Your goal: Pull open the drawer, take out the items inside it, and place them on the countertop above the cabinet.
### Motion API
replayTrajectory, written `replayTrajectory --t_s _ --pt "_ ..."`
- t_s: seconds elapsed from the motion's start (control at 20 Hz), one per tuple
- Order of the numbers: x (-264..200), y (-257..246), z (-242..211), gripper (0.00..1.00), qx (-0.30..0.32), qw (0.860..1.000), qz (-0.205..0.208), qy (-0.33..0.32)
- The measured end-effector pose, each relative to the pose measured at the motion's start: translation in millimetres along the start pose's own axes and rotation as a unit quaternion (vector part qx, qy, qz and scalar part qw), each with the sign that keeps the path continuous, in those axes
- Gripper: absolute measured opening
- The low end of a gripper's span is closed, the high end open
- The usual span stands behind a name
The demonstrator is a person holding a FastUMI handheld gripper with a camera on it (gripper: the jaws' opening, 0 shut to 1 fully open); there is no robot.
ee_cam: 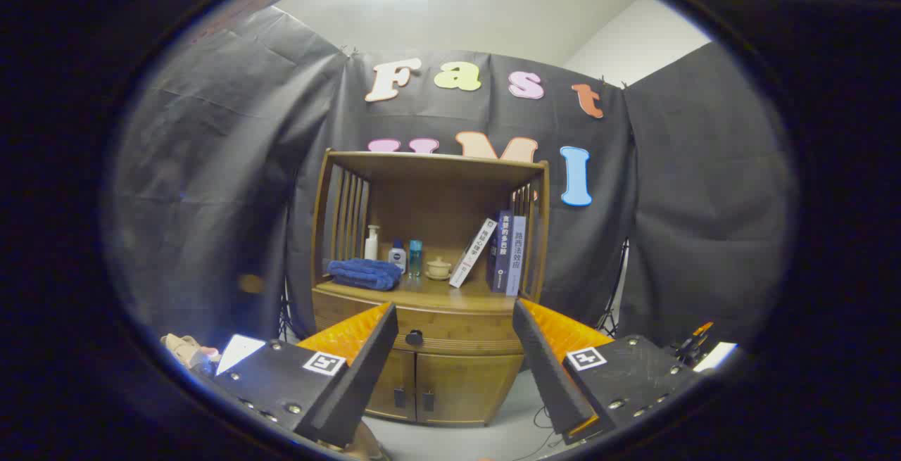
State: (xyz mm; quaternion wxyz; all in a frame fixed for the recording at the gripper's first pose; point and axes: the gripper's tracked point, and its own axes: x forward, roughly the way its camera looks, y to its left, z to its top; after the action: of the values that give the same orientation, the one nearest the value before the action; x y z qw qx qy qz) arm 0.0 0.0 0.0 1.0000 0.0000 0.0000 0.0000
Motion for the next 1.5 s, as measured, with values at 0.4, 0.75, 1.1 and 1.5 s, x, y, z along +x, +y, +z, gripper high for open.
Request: replayTrajectory --t_s 0.4,0.75,1.1,1.5 --pt "8 1 -12 0.98 0.006 1.000 -0.001 0.009" --pt "28 9 -31 0.98 0.012 1.000 0.011 0.014" --pt "114 46 -53 0.98 0.007 0.999 0.045 -0.010" --pt "224 70 -154 0.99 0.025 0.998 0.040 0.043"
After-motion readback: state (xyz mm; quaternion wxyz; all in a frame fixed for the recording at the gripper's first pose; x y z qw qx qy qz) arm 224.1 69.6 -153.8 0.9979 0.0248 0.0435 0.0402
